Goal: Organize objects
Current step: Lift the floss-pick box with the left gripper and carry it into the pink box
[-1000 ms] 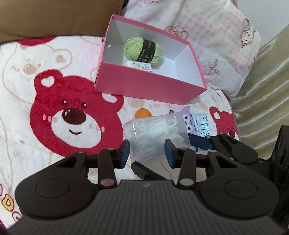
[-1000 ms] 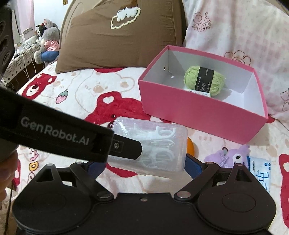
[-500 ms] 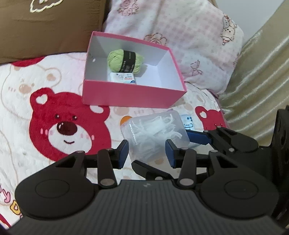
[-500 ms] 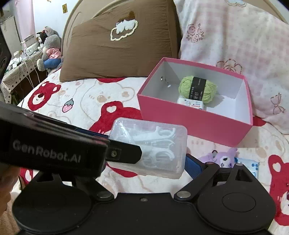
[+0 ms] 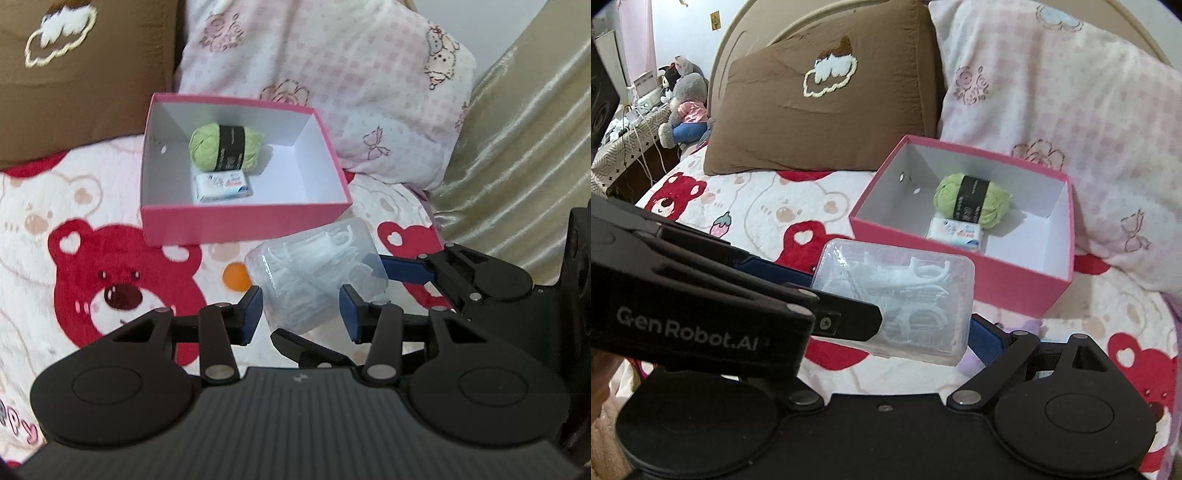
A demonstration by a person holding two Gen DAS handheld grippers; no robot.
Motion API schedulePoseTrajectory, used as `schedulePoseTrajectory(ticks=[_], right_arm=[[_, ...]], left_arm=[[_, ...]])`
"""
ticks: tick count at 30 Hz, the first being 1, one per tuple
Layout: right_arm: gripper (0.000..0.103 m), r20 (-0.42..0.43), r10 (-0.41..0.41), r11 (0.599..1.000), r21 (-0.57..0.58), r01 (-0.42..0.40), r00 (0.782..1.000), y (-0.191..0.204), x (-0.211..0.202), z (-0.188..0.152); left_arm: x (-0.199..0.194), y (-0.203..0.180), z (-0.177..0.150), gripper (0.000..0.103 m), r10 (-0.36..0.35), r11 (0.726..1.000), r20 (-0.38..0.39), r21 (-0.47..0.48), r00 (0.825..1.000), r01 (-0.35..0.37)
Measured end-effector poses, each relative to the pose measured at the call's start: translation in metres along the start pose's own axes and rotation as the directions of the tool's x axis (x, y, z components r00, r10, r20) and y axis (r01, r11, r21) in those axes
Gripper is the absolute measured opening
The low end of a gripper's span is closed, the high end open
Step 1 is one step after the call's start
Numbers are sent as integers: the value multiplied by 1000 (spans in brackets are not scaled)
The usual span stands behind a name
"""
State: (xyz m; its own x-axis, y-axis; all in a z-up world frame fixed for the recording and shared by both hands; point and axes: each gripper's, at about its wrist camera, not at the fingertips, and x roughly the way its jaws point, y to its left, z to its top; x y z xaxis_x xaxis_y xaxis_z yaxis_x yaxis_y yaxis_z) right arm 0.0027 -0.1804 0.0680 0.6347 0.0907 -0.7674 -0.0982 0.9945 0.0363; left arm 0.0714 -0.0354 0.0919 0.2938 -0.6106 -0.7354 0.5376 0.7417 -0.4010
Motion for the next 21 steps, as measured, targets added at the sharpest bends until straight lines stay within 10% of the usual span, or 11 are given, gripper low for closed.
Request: schedulePoseTrajectory(ticks=[21], right_arm=[[94,142,-51,998,46,45,989,-66,23,58]], left_arm=[[56,-2,93,46,-19,999,88,-44,996,23]])
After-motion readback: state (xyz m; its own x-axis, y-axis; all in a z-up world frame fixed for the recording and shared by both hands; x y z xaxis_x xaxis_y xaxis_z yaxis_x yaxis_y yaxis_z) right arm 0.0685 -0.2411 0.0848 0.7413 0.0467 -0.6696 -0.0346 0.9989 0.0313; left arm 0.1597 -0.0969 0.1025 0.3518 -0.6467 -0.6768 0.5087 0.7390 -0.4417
